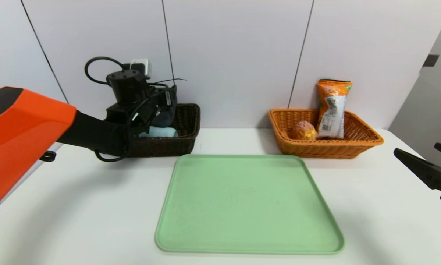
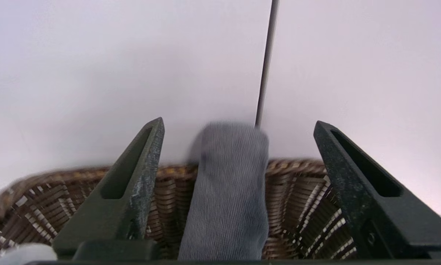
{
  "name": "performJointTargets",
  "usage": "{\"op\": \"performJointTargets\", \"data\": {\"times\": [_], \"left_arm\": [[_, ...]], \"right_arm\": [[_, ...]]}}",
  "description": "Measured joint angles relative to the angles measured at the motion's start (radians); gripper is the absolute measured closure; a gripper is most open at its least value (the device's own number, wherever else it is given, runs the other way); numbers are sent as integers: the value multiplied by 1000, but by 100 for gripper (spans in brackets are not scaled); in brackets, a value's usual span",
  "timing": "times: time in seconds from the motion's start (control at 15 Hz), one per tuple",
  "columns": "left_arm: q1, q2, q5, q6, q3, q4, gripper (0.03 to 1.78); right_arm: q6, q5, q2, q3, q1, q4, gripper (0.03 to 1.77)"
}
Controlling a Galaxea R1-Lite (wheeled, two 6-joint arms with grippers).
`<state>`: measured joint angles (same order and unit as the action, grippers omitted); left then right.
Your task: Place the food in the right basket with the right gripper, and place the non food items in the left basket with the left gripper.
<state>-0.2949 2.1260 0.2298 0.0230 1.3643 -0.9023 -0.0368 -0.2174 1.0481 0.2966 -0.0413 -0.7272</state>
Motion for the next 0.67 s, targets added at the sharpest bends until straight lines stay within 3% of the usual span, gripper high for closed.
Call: {"op": "performJointTargets", "data": {"times": [0.27,0.53,0.67], "left_arm": [[1,-146,12,13,4,191,25],[22,-346,122,96,-51,457,19],[37,-461,155,111,-169,512,17]], "right_arm": [[-1,1,1,15,1,0,10],[2,14,-4,72,1,3,10],[5,30,-32,96,1,37,10]]}}
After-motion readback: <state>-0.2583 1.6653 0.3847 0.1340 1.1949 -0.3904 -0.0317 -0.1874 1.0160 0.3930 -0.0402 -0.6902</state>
